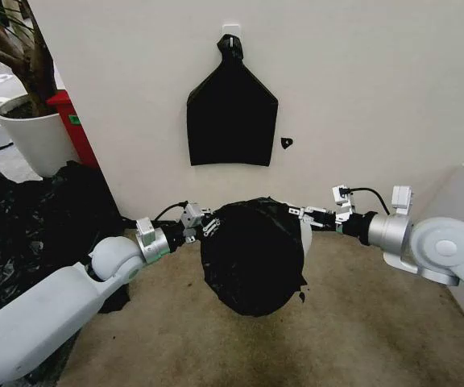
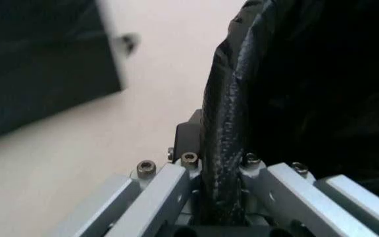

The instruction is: Place the garbage bag over the trash bin.

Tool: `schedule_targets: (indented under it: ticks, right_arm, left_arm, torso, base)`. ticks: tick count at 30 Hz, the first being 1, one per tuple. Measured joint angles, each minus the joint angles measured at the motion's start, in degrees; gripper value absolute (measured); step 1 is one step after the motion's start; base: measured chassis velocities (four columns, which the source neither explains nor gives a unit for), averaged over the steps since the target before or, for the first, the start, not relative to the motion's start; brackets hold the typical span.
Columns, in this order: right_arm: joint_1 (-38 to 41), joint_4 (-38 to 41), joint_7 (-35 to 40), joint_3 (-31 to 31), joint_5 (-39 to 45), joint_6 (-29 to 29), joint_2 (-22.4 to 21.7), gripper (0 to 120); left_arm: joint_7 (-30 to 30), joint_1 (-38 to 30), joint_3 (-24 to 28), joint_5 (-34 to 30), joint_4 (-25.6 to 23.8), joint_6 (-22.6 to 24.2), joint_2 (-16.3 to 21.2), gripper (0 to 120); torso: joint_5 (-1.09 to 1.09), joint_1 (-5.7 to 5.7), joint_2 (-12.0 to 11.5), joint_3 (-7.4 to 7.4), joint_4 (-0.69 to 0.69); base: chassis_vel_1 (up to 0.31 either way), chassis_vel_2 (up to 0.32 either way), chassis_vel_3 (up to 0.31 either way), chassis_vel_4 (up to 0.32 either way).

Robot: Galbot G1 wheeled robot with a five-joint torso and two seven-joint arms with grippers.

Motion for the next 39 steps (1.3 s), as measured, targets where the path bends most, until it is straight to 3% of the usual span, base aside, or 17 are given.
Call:
schedule_targets:
  ticks: [5, 6, 10, 13, 14, 19, 20, 24, 28, 37, 39]
  right_arm:
    - [0.27, -0.2, 3.07, 2.91, 1.23, 1.89, 1.84, 100]
    - [0.27, -0.2, 3.07, 2.91, 1.23, 1.89, 1.84, 100]
    - [-2.15, 0.35, 5.84, 5.44, -0.2, 2.45, 4.73, 100]
    - [-3.48, 4.1, 10.02, 6.54, -4.52, 3.43, 7.04, 100]
    - [-3.48, 4.1, 10.02, 6.54, -4.52, 3.43, 7.04, 100]
    - [-0.18, 12.38, 19.77, 4.87, -9.99, 4.26, 9.93, 100]
    - [-0.18, 12.38, 19.77, 4.87, -9.99, 4.26, 9.93, 100]
    - [-1.96, 15.37, 22.22, 4.91, -10.84, 4.22, 10.71, 100]
    - [-6.52, 16.66, 23.26, 6.99, -12.46, 4.08, 11.62, 100]
    - [-20.7, 20.63, 20.49, 15.67, -16.23, 3.83, 17.32, 100]
    - [-22.98, 21.19, 19.96, 16.76, -17.28, 3.84, 18.59, 100]
  left_arm:
    - [-14.38, 3.64, -1.58, -9.56, -1.35, 5.03, -0.49, 1]
    - [-14.38, 3.64, -1.58, -9.56, -1.35, 5.03, -0.49, 1]
    - [-29.95, 7.45, -3.96, -23.85, -7.43, 10.46, -1.62, 1]
    - [-39.93, 7.73, -4.07, -32.07, -10.51, 12.42, -3.09, 1]
    - [-39.93, 7.73, -4.07, -32.07, -10.51, 12.42, -3.09, 1]
    - [-54.31, 4.42, -1.71, -40.39, -13.81, 14.17, -5.75, 1]
    - [-54.31, 4.42, -1.71, -40.39, -13.81, 14.17, -5.75, 1]
    - [-63.39, 2.94, -0.45, -47.54, -15.44, 17.84, -6.47, 1]
    - [-67.24, 2.6, 1.41, -49.25, -14.46, 19.95, -7.63, 1]
    - [-70.53, -0.46, 7.56, -49.34, -7.9, 22.25, -13.84, 1]
    - [-73.75, -2.22, 10.22, -49.24, -5.66, 23.73, -16.11, 1]
  torso:
    - [-0.03, 0.0, 0.0, 0.0, 0.03]
    - [-0.03, 0.0, 0.0, 0.0, 0.03]
    - [0.0, 0.0, 0.0, 0.0, 0.0]
    - [0.02, 0.0, 0.0, 0.0, 0.02]
    - [0.02, 0.0, 0.0, 0.0, 0.02]
    - [-0.01, 0.0, 0.0, 0.0, 0.01]
    - [-0.01, 0.0, 0.0, 0.0, 0.01]
    - [0.01, 0.0, 0.01, 0.0, 0.02]
    - [0.01, 0.0, 0.01, 0.0, 0.02]
    - [0.0, 0.0, 0.01, 0.0, 0.0]
    - [0.02, 0.0, 0.01, 0.0, 0.0]
  base:
    - [0.0, 0.0, 0.0, 0.0]
    - [0.0, 0.0, 0.0, 0.0]
    - [0.0, 0.0, 0.0, 0.0]
    - [0.0, 0.0, 0.0, 0.0]
    - [0.0, 0.0, 0.0, 0.0]
    - [0.0, 0.0, 0.0, 0.0]
    - [0.0, 0.0, 0.0, 0.0]
    - [0.0, 0.0, 0.0, 0.0]
    - [0.0, 0.0, 0.0, 0.0]
    - [0.0, 0.0, 0.0, 0.0]
    - [0.0, 0.0, 0.0, 0.0]
